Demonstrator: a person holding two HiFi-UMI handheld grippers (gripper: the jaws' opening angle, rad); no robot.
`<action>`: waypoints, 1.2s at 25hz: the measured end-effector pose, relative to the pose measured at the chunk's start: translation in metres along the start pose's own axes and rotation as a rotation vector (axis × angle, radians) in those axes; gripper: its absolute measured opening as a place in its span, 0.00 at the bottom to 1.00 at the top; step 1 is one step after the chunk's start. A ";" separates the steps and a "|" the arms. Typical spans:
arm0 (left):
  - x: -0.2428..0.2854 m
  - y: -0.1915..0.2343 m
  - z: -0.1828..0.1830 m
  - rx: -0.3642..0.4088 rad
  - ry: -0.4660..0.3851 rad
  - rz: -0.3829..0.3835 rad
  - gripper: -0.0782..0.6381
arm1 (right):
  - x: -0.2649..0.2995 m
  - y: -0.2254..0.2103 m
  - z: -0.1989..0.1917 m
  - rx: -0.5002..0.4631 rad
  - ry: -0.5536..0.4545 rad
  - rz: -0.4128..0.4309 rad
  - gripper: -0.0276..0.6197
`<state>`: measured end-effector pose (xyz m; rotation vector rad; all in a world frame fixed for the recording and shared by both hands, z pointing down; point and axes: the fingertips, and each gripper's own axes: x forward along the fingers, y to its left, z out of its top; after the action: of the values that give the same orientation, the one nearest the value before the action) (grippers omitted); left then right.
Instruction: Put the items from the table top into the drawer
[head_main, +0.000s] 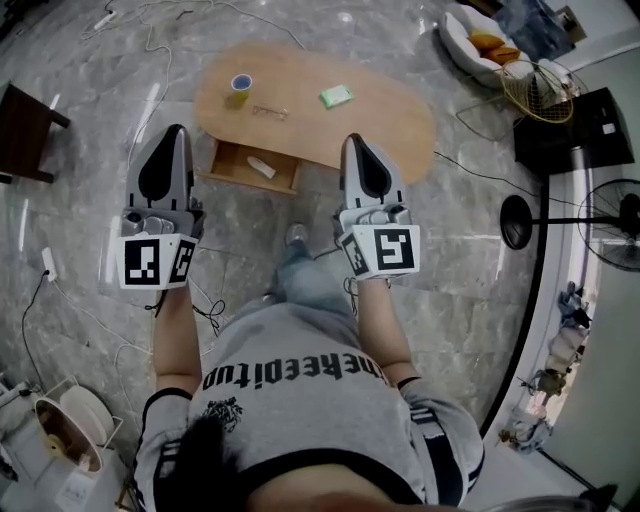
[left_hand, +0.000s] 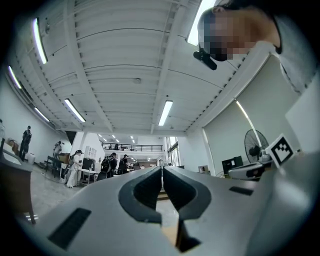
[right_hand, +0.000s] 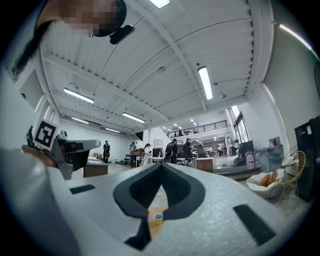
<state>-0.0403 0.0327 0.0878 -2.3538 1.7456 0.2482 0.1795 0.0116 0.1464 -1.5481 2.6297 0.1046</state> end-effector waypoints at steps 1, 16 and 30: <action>0.011 0.003 -0.002 0.000 -0.002 0.008 0.12 | 0.012 -0.007 0.000 -0.003 0.001 0.011 0.04; 0.140 0.020 -0.050 0.043 0.016 0.057 0.12 | 0.143 -0.079 -0.034 -0.005 0.048 0.166 0.04; 0.176 0.069 -0.103 0.006 0.083 -0.002 0.12 | 0.212 -0.052 -0.119 0.025 0.216 0.214 0.04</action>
<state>-0.0536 -0.1763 0.1384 -2.3941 1.7778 0.1475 0.1173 -0.2099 0.2400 -1.3340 2.9449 -0.0868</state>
